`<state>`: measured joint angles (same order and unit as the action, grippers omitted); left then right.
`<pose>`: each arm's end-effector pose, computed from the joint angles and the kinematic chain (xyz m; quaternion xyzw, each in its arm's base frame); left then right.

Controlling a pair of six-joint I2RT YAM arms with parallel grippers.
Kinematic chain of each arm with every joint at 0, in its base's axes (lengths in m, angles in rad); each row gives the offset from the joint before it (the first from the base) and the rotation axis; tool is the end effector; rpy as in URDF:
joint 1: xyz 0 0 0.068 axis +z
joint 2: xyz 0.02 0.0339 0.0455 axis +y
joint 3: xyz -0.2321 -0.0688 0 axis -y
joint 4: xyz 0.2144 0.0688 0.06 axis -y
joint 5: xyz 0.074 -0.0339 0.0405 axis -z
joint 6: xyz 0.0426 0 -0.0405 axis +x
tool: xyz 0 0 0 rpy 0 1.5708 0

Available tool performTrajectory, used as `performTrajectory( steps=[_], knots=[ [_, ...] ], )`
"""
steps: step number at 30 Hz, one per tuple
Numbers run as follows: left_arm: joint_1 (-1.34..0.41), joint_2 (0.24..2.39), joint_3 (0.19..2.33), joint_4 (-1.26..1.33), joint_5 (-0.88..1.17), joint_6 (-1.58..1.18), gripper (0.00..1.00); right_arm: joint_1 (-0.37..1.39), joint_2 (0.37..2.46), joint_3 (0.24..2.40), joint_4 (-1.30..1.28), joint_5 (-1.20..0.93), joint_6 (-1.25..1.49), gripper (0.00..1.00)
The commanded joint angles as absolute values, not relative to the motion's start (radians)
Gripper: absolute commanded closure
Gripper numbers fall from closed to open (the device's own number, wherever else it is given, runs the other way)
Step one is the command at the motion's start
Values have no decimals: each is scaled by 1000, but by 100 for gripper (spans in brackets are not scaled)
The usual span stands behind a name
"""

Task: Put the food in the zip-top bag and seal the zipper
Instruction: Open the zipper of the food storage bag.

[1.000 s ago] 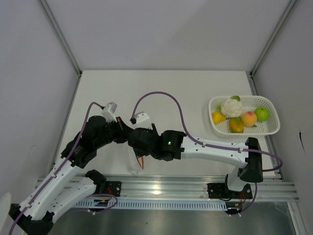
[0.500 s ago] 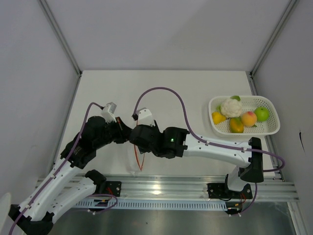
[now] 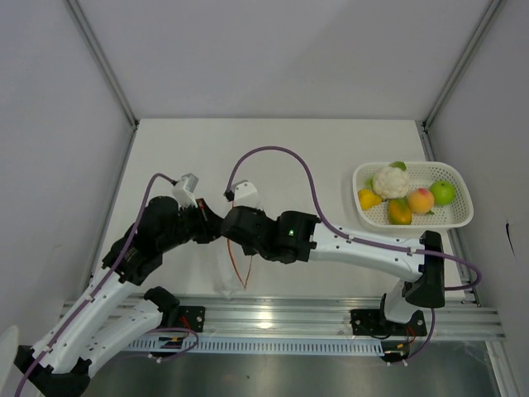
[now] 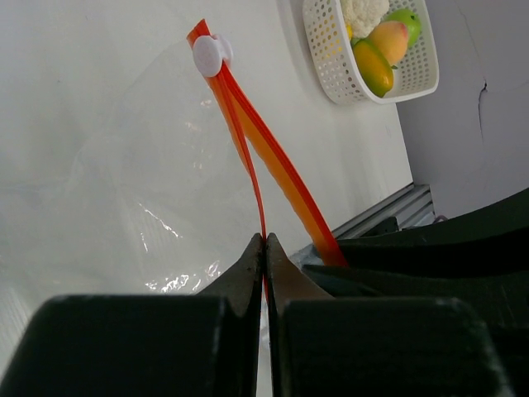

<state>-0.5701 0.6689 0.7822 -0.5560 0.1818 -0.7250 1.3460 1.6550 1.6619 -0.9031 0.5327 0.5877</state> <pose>0.1212 -0.0868 0.2916 -0.0167 0.8428 -0.3823 0.3783 0.0930 0.3097 0.3198 -0.2560 0.8780 0.1217 0.3858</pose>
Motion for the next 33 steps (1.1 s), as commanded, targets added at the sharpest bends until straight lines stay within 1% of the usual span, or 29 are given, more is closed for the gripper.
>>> performTrajectory(
  steps=[1,2,3,4,7,9,14,16,17,19,20,23,29,33],
  knots=[
    [-577,655,805,-522,227,-712,99,1319,1634,1634,-841,483,588,85],
    [-578,646,802,-522,232,-709,99,1316,1629,1623,-832,477,586,89],
    [-578,643,802,-525,232,-704,99,1315,1626,1620,-822,474,586,98],
    [-578,640,799,-528,230,-703,99,1315,1623,1618,-818,474,583,100],
    [-578,634,795,-543,232,-695,100,1321,1614,1612,-801,480,581,100],
    [-577,630,795,-557,238,-689,97,1327,1611,1615,-798,488,581,100],
    [-580,621,788,-617,207,-676,82,1325,1609,1655,-828,518,584,100],
    [-580,614,782,-609,213,-684,78,1338,1589,1646,-824,537,586,100],
    [-581,611,772,-601,216,-687,74,1339,1580,1635,-815,538,587,100],
    [-583,617,775,-610,222,-696,73,1330,1569,1631,-813,535,592,100],
    [-586,620,781,-614,221,-696,69,1333,1566,1631,-816,541,592,100],
    [-607,633,785,-623,201,-690,66,1342,1552,1620,-804,566,591,100],
    [-652,672,802,-637,186,-686,65,1365,1557,1623,-781,588,583,100],
    [-664,681,801,-637,175,-706,72,1373,1571,1634,-787,597,580,100]
  ],
)
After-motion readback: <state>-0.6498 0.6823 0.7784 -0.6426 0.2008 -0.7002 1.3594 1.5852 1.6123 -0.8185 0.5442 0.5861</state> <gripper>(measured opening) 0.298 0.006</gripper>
